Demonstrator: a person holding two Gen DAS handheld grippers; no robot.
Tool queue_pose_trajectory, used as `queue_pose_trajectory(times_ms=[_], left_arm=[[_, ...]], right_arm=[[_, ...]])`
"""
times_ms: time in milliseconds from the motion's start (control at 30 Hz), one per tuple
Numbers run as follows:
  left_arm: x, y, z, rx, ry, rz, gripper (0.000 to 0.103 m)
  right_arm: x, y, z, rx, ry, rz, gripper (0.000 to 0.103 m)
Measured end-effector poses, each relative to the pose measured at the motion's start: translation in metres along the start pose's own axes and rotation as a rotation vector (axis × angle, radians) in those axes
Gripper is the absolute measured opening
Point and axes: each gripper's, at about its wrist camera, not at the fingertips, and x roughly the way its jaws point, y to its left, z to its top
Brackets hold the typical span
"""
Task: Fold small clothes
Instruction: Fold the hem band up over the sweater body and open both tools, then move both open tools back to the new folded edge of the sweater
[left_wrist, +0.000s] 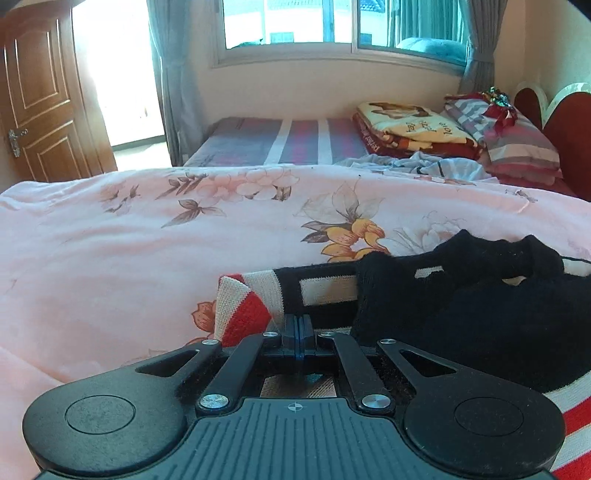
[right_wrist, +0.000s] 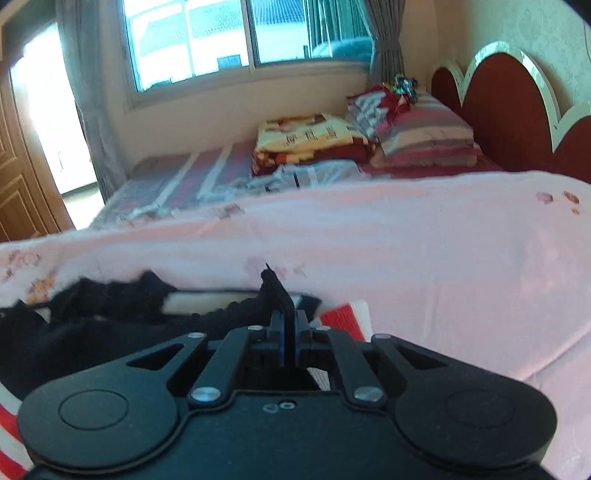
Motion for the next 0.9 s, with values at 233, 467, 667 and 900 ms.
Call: queue_pose_trajectory(times_ms=[233,467,667,900], left_arm=[[-0.049,-0.005,0.001,0.012,-0.028,-0.096,0.002],[-0.064,-0.073,-0.018,0.183,0.057,-0.29,0.004],[-0.04,-0.071,-0.021,0.104,0.037,-0.202,0.005],[-0.065,-0.064,-0.032,0.094,0.034,-0.187,0.006]], right_arm=[[-0.051,0.012,0.004,0.0,-0.077,0.043,0.04],[-0.063,0.075,-0.018,-0.103,-0.002,0.208,0.036],[-0.034,0.116,-0.049,-0.262,0.001,0.174,0.036],[-0.066,0.099,-0.04,-0.185,-0.001,0.218,0.034]])
